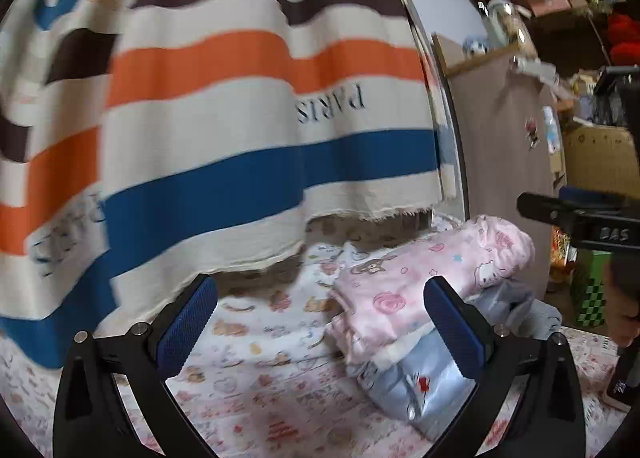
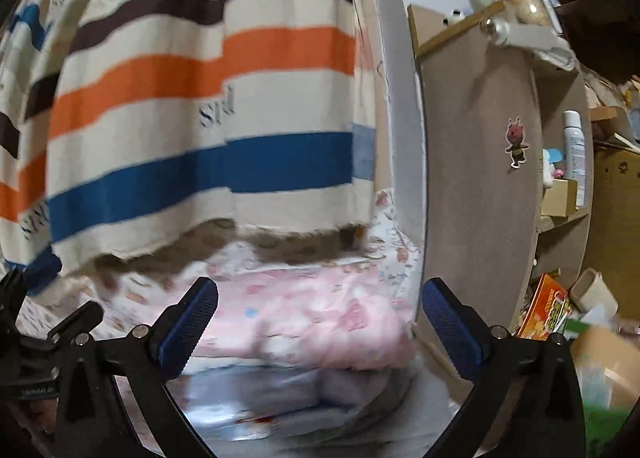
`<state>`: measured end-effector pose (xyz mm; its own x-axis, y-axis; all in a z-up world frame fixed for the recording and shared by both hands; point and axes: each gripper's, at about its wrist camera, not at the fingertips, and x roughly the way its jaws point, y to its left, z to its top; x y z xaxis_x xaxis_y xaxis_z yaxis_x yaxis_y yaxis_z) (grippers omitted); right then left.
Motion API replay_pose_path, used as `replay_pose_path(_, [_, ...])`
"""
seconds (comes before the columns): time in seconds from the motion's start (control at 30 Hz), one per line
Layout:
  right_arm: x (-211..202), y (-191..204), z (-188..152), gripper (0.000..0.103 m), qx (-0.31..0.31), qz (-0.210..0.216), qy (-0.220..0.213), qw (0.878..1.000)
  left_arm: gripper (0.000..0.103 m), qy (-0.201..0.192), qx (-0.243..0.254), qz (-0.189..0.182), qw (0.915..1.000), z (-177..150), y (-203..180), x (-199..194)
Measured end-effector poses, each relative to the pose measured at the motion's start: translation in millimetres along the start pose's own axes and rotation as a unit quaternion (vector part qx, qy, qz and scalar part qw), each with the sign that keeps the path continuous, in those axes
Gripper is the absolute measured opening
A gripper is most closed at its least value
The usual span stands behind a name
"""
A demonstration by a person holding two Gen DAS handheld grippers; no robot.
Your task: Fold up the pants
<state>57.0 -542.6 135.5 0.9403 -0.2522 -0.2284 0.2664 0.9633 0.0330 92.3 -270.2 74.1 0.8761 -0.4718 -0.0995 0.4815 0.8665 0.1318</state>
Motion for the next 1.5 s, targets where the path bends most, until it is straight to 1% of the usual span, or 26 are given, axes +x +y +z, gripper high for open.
replay_pose_path(0.07, [-8.0,10.4,-6.5,0.102,0.010,0.007,-0.001,1.000,0.102,-0.005,-0.014,0.004,0.9999,-5.5,9.9,-15.1])
replay_pose_path(0.17, [-18.7,26.2,-23.0,0.102,0.018,0.018,-0.006,1.000,0.102,-0.001,-0.034,0.013,0.9993,-19.3,24.8,-32.0])
replay_pose_path(0.23, [-24.4,34.0,-34.8,0.102,0.025,0.030,-0.013,0.999,0.102,0.006,-0.036,0.021,0.9991,-29.9,31.7,-39.0])
replay_pose_path(0.3, [-26.2,43.5,-45.2,0.102,0.024,0.039,-0.011,0.999,0.102,0.012,-0.038,0.028,0.9988,-41.2,37.4,-44.7])
replay_pose_path(0.4, [-25.9,56.7,-61.0,0.102,0.013,0.040,-0.015,0.999,0.102,0.024,-0.048,0.034,0.9980,-56.8,48.0,-48.1])
replay_pose_path(0.47, [-23.2,62.7,-73.5,0.102,0.004,0.032,-0.019,0.999,0.102,0.026,-0.054,0.040,0.9974,-66.4,52.8,-48.8])
replay_pose_path(0.57, [-13.7,64.8,-87.7,0.102,-0.002,0.026,-0.005,1.000,0.102,0.033,-0.059,0.046,0.9967,-76.2,56.9,-43.2])
replay_pose_path(0.63, [-9.3,63.0,-89.5,0.102,-0.005,0.026,0.003,1.000,0.102,0.036,-0.065,0.046,0.9962,-78.8,59.4,-39.9])
replay_pose_path(0.7, [-10.5,61.1,-93.3,0.102,-0.008,0.017,-0.004,1.000,0.102,0.034,-0.073,0.047,0.9957,-82.5,62.3,-39.5])
replay_pose_path(0.77, [-8.7,62.5,-96.5,0.102,-0.013,0.014,0.000,1.000,0.102,0.041,-0.075,0.046,0.9953,-85.5,63.6,-36.7])
replay_pose_path(0.83, [-5.9,68.2,-101.4,0.102,-0.023,0.018,0.012,1.000,0.102,0.045,-0.086,0.037,0.9946,-87.0,67.1,-35.3])
replay_pose_path(0.9, [-0.5,74.7,-103.5,0.102,-0.033,0.027,0.030,0.999,0.102,0.051,-0.098,0.042,0.9930,-88.1,71.1,-34.5])
replay_pose_path(1.03, [2.9,79.1,-105.2,0.102,-0.039,0.031,0.039,0.998,0.102,0.055,-0.114,0.039,0.9912,-89.8,76.1,-34.6])
replay_pose_path(1.13, [4.3,77.3,-105.7,0.102,-0.033,0.029,0.044,0.998,0.102,0.069,-0.111,0.036,0.9907,-90.9,73.9,-30.3])
replay_pose_path(1.23, [8.4,76.6,-106.7,0.102,-0.030,0.034,0.056,0.997,0.102,0.086,-0.097,0.029,0.9911,-92.0,66.4,-25.2])
replay_pose_path(1.37, [6.7,79.6,-107.3,0.102,-0.038,0.034,0.053,0.997,0.102,0.088,-0.081,0.033,0.9922,-92.2,59.9,-24.7])
replay_pose_path(1.5, [5.4,80.5,-107.3,0.102,-0.040,0.032,0.051,0.997,0.102,0.091,-0.085,0.049,0.9910,-92.7,62.4,-24.5])
